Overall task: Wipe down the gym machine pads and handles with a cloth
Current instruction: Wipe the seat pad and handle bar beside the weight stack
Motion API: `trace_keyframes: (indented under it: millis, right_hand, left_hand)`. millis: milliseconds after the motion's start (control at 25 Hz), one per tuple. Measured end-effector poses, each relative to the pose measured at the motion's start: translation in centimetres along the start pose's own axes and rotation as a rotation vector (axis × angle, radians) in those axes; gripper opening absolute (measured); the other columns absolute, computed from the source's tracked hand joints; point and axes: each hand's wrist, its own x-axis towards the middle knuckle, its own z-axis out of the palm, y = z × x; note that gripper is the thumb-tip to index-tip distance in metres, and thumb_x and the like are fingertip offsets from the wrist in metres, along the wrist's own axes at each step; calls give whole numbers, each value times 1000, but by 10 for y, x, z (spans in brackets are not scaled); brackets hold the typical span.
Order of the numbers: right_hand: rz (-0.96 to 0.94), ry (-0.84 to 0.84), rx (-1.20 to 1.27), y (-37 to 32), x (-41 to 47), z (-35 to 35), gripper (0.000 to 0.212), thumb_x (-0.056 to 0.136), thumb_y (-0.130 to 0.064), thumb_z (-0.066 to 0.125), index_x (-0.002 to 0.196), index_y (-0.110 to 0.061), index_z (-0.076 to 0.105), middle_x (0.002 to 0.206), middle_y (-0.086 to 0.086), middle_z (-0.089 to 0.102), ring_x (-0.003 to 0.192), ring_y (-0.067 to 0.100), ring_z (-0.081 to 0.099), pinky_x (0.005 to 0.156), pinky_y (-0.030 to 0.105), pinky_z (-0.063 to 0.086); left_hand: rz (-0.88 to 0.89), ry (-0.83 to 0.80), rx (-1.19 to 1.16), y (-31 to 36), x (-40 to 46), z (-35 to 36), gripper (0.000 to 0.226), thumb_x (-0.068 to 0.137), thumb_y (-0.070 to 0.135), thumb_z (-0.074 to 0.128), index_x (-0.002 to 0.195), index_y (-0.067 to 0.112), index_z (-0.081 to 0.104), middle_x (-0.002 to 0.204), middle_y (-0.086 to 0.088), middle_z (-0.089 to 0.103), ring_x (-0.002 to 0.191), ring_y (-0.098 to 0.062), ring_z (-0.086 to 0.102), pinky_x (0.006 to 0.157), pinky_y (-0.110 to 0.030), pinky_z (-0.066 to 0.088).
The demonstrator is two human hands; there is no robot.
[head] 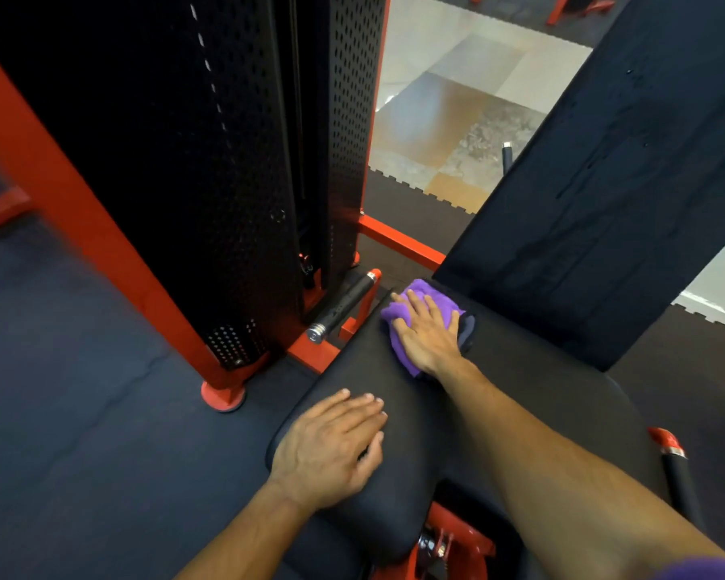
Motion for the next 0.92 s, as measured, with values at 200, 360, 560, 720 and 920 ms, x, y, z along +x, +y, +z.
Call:
trace_keyframes:
  millis: [200,360,560,720,920]
  right_hand:
    - [-472,30,-62,-40,-126,29,70,89,-56,19,157,-42,22,167,-14,13,155,11,2,122,57,-7]
    - [-310,48,-129,12,-114,18,66,92,-54,21,157,-42,23,167,-12,17,155,13,6,119,64,1]
    - [-68,-20,-4,-52,-64,16,52,103,-44,31,154,-40,28,168,-8,11,156,20,0,116,70,-6]
    - [-454,-31,-76,-25,-132,17,60,97,-46,33,156,-32,32,166,-5,22,154,18,15,120,61,10]
    - [-564,59,-98,13,-186,28,66,96,-54,28,157,-29,30,166,0,23,154,24,19,119,62,17]
  left_hand:
    - [59,-34,60,26,-101,-2,58,97,34,56,151,14,51,164,-2,39,151,-17,36,118,-43,33]
    - [-5,-57,47,26,-102,-2,58,101,30,50,157,15,42,168,2,29,155,-16,27,122,-41,26]
    - [-32,-144,26,29,-99,-14,58,105,36,47,159,18,38,170,5,26,157,-12,19,123,-40,22]
    - [-163,-144,-107,60,-92,-35,55,110,42,37,157,14,41,166,1,33,157,-9,16,124,-45,26]
    - [-52,-230,-258,151,-130,-43,64,109,44,40,163,12,25,172,-4,14,160,-15,2,130,-41,7]
